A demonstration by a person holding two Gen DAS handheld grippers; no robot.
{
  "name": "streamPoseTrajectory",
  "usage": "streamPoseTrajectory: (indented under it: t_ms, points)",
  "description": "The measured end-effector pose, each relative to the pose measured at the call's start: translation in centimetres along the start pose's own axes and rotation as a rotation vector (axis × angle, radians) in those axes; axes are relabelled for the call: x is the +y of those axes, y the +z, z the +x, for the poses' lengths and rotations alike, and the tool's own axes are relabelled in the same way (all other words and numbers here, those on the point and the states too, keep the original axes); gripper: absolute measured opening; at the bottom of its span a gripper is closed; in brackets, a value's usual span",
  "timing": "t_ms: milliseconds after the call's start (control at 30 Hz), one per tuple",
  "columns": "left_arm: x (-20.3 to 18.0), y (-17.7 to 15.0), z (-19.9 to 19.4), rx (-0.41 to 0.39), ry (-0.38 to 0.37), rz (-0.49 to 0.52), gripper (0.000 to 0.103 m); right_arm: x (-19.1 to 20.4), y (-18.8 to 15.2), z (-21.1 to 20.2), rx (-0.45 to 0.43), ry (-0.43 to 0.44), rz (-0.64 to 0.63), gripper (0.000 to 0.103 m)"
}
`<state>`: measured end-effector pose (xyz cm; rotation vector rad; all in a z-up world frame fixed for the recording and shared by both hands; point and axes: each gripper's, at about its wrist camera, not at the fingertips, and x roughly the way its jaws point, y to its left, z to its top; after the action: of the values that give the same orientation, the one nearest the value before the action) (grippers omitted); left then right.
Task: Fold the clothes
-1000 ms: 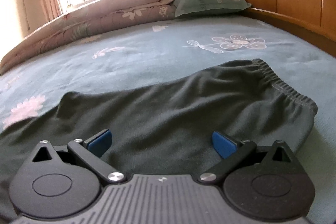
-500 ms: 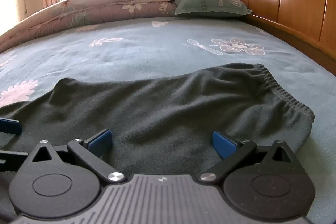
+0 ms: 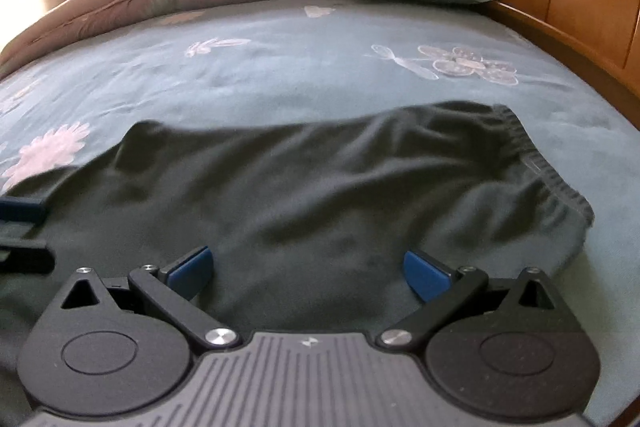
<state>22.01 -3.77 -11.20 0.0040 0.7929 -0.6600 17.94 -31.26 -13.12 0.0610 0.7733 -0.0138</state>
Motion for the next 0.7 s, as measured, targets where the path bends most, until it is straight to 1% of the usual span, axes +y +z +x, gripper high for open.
streamPoseTrajectory:
  t_ms: [67,133,200,267,300,333,433,500,567,600,633,700]
  points:
    - [0.1,0.0,0.0,-0.001,0.003,-0.008,0.084,-1.0,-0.3,-0.8,0.022,0.007,0.012,0.103]
    - [-0.1,0.1,-0.1,0.001,0.006,-0.007,0.084,-1.6,0.3,-1.6,0.023,0.009,0.008,0.103]
    - [-0.2,0.2,-0.2,0.006,0.003,-0.008,0.084,-2.0,1.5,-2.0,-0.015,0.015,-0.003,0.103]
    - [-0.3,0.3,-0.3,0.011,-0.013,-0.004,0.084,-2.5,2.9,-1.6,-0.050,0.030,0.003,0.103]
    - [-0.6,0.3,-0.3,0.015,-0.025,0.011,0.085,-2.8,3.5,-1.0,-0.051,0.041,0.019,0.103]
    - [-0.9,0.4,-0.4,0.019,-0.037,0.027,0.085,-3.4,4.0,0.0,-0.034,0.055,0.050,0.103]
    - [-2.2,0.4,-0.6,0.029,-0.075,0.099,0.085,-5.2,3.9,2.0,0.051,0.063,0.109,0.103]
    - [-3.3,0.1,-0.6,0.042,-0.093,0.162,0.086,-6.0,2.8,1.5,0.046,0.070,0.087,0.103]
    - [-4.1,-0.2,-0.6,0.051,-0.095,0.213,0.086,-6.1,2.5,0.5,0.073,0.047,0.084,0.103]
    - [-4.4,-0.3,-0.6,0.053,-0.094,0.232,0.086,-5.9,2.7,0.0,0.072,0.038,0.075,0.103]
    - [-4.6,-0.4,-0.6,0.055,-0.093,0.251,0.086,-5.6,2.9,-0.4,0.062,0.036,0.055,0.103]
    - [-4.9,-0.6,-0.6,0.053,-0.095,0.270,0.086,-4.5,3.9,-0.8,0.028,0.069,-0.005,0.103]
